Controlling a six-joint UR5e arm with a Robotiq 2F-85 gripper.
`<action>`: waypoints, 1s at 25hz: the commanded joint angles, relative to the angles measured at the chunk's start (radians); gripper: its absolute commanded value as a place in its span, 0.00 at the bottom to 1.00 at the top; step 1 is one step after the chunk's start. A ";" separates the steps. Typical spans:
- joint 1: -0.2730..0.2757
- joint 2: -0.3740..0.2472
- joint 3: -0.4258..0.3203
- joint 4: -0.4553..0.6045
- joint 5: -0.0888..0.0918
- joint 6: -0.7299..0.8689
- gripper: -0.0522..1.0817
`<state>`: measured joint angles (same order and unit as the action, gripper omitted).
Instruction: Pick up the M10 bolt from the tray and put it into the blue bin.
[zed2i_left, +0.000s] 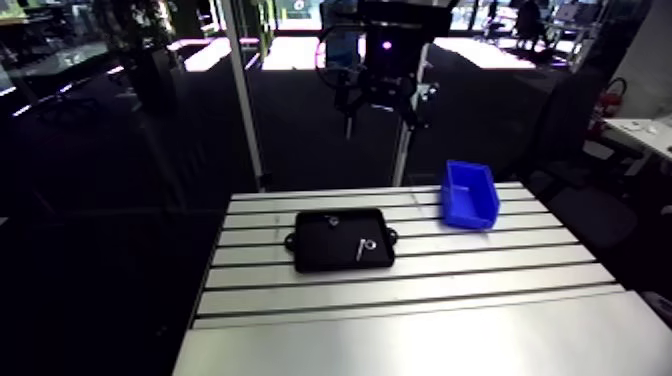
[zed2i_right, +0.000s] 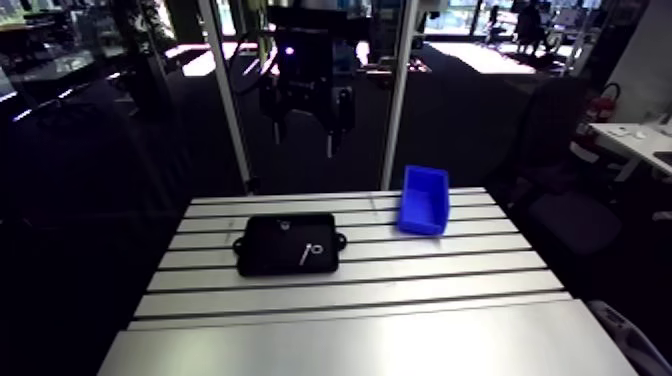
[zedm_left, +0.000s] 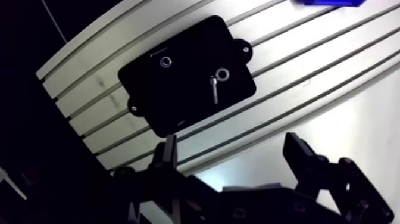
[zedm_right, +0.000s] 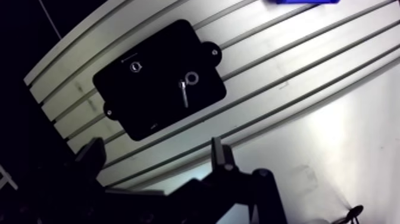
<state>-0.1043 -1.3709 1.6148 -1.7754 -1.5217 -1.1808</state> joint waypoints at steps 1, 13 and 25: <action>0.008 0.003 0.060 -0.063 -0.015 0.004 0.08; 0.054 0.036 0.130 -0.134 -0.076 0.036 0.08; 0.087 0.089 0.182 -0.263 -0.084 0.063 0.08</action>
<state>-0.0245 -1.3000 1.7703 -1.9789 -1.6033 -1.1214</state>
